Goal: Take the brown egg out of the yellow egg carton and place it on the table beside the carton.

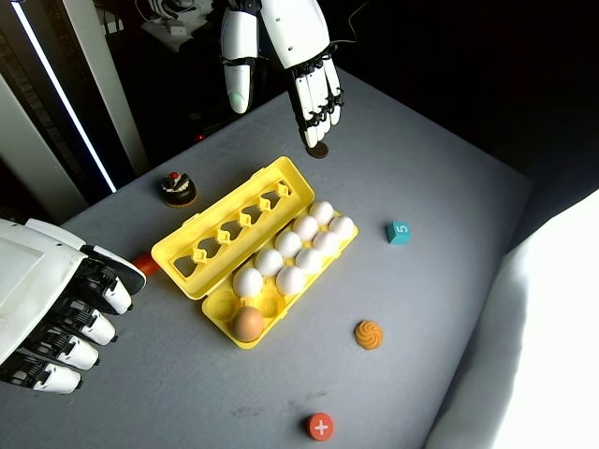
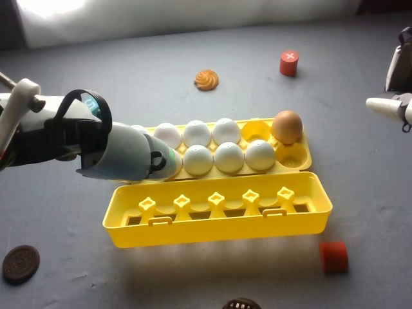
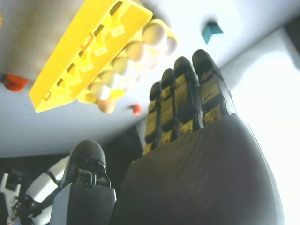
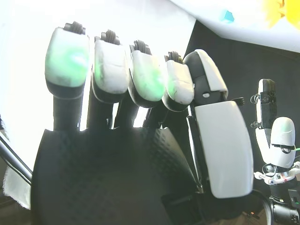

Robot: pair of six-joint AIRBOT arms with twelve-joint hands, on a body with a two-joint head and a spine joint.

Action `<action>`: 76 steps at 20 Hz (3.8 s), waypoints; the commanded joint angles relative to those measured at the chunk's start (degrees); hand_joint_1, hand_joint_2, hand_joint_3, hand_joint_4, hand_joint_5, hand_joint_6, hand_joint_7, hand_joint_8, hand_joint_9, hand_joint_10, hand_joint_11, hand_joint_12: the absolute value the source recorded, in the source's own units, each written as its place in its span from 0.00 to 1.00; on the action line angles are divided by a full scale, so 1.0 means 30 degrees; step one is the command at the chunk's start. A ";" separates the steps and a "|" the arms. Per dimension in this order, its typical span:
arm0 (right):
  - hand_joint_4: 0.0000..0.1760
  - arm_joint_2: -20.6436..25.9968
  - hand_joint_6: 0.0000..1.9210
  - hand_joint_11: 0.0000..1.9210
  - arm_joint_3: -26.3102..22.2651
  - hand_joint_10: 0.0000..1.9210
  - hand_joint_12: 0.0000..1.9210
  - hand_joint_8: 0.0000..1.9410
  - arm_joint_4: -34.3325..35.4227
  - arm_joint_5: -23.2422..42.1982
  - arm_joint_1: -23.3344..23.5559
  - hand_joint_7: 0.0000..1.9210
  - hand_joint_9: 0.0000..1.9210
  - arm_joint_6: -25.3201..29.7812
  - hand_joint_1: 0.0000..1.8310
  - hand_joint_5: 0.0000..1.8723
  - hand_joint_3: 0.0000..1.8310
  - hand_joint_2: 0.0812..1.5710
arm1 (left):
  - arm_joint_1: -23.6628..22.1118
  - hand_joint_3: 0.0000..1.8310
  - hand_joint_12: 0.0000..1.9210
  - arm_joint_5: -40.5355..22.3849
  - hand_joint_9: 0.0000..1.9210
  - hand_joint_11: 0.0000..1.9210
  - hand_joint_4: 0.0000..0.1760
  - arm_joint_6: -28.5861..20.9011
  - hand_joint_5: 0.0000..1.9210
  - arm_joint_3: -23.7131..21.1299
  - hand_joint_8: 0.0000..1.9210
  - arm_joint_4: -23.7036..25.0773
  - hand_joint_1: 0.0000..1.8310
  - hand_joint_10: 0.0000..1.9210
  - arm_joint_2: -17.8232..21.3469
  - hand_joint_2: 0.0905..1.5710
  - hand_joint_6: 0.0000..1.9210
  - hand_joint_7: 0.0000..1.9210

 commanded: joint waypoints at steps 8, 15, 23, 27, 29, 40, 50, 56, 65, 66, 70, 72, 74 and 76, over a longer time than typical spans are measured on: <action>0.00 0.0171 0.00 0.00 -0.0101 0.00 0.12 0.00 -0.0528 0.2004 0.0090 0.01 0.00 -0.0616 0.03 0.05 0.00 0.68 | -0.0185 0.01 0.00 -0.0346 0.00 0.00 0.00 -0.0044 0.00 -0.0053 0.00 0.1407 0.00 0.00 0.0064 0.72 0.00 0.00; 0.07 -0.0985 0.02 0.00 0.1457 0.00 0.00 0.00 -0.0521 0.1849 0.0373 0.00 0.00 0.0197 0.30 0.31 0.00 0.49 | -0.0173 0.01 0.00 -0.0344 0.00 0.00 0.00 -0.0044 0.00 -0.0051 0.00 0.1405 0.00 0.00 0.0057 0.72 0.00 0.00; 0.12 -0.4327 0.02 0.00 0.5006 0.00 0.00 0.00 -0.1382 0.1962 0.0224 0.00 0.00 0.1488 0.37 0.47 0.00 0.46 | -0.0168 0.01 0.00 -0.0344 0.00 0.00 0.00 -0.0050 0.00 -0.0047 0.00 0.1405 0.00 0.00 0.0045 0.73 0.00 0.00; 0.03 -0.6130 0.02 0.00 0.6921 0.00 0.00 0.00 -0.1703 0.1901 0.0084 0.00 0.00 0.1727 0.37 0.52 0.00 0.45 | -0.0170 0.00 0.00 -0.0272 0.00 0.00 0.00 -0.0050 0.00 -0.0053 0.00 0.1405 0.00 0.00 0.0055 0.72 0.00 0.00; 0.00 -0.7106 0.01 0.00 0.7840 0.00 0.00 0.00 -0.1703 0.1679 0.0094 0.00 0.00 0.1811 0.38 0.51 0.00 0.46 | -0.0168 0.01 0.00 -0.0270 0.00 0.00 0.00 -0.0050 0.00 -0.0053 0.00 0.1401 0.00 0.00 0.0057 0.73 0.00 0.01; 0.00 -0.9753 0.02 0.00 0.9662 0.00 0.00 0.00 -0.2184 0.1217 0.0397 0.00 0.00 0.1918 0.42 0.57 0.00 0.45 | -0.0172 0.00 0.02 -0.0270 0.04 0.03 0.00 -0.0050 0.05 -0.0084 0.00 0.1260 0.00 0.01 0.0066 0.75 0.00 0.06; 0.22 -0.9982 0.02 0.00 0.9880 0.00 0.00 0.00 -0.2377 0.0907 0.0298 0.02 0.00 0.1720 0.50 0.64 0.00 0.44 | -0.0173 0.00 0.01 -0.0270 0.01 0.00 0.00 -0.0048 0.01 -0.0110 0.00 0.1180 0.00 0.00 0.0063 0.74 0.00 0.03; 1.00 -1.0231 0.01 0.00 1.0158 0.00 0.00 0.01 -0.2377 0.0904 0.0392 0.10 0.00 0.1842 0.62 0.80 0.00 0.57 | -0.0172 0.00 0.01 -0.0270 0.02 0.01 0.00 -0.0048 0.01 -0.0097 0.01 0.1181 0.00 0.01 0.0063 0.73 0.00 0.03; 0.59 -1.0788 0.01 0.00 1.0326 0.00 0.00 0.00 -0.2377 0.0781 0.0711 0.11 0.00 0.1863 0.63 0.80 0.00 0.59 | -0.0170 0.00 0.01 -0.0270 0.01 0.01 0.00 -0.0048 0.01 -0.0097 0.00 0.1181 0.00 0.00 0.0063 0.73 0.00 0.03; 0.54 -1.0794 0.01 0.00 1.0344 0.00 0.00 0.00 -0.2377 0.0781 0.0747 0.11 0.00 0.1861 0.63 0.80 0.00 0.59 | -0.0170 0.00 0.01 -0.0270 0.01 0.01 0.00 -0.0048 0.01 -0.0097 0.00 0.1181 0.00 0.00 0.0063 0.73 0.00 0.03; 0.90 -1.0727 0.01 0.00 1.0353 0.00 0.00 0.00 -0.2379 0.0854 0.1031 0.11 0.00 0.1855 0.62 0.80 0.00 0.59 | -0.0170 0.00 0.00 -0.0270 0.02 0.01 0.00 -0.0048 0.01 -0.0097 0.01 0.1181 0.00 0.01 0.0064 0.72 0.01 0.03; 0.80 -1.0649 0.01 0.00 1.0353 0.00 0.00 0.00 -0.2493 0.0854 0.1247 0.11 0.00 0.1847 0.62 0.80 0.00 0.59 | -0.0170 0.00 0.00 -0.0270 0.01 0.00 0.00 -0.0048 0.01 -0.0095 0.00 0.1181 0.00 0.00 0.0064 0.72 0.00 0.02; 0.99 -1.0614 0.01 0.00 1.0351 0.00 0.00 0.01 -0.2669 0.0848 0.1513 0.15 0.00 0.1849 0.62 0.80 0.00 0.58 | -0.0170 0.00 0.00 -0.0270 0.00 0.00 0.00 -0.0048 0.00 -0.0095 0.00 0.1181 0.00 0.00 0.0064 0.72 0.00 0.02; 0.62 -1.0611 0.00 0.00 1.0351 0.00 0.00 0.00 -0.2673 0.0780 0.1601 0.16 0.00 0.1849 0.52 0.63 0.00 0.48 | -0.0170 0.00 0.00 -0.0270 0.00 0.00 0.00 -0.0048 0.00 -0.0095 0.00 0.1181 0.00 0.00 0.0064 0.73 0.00 0.02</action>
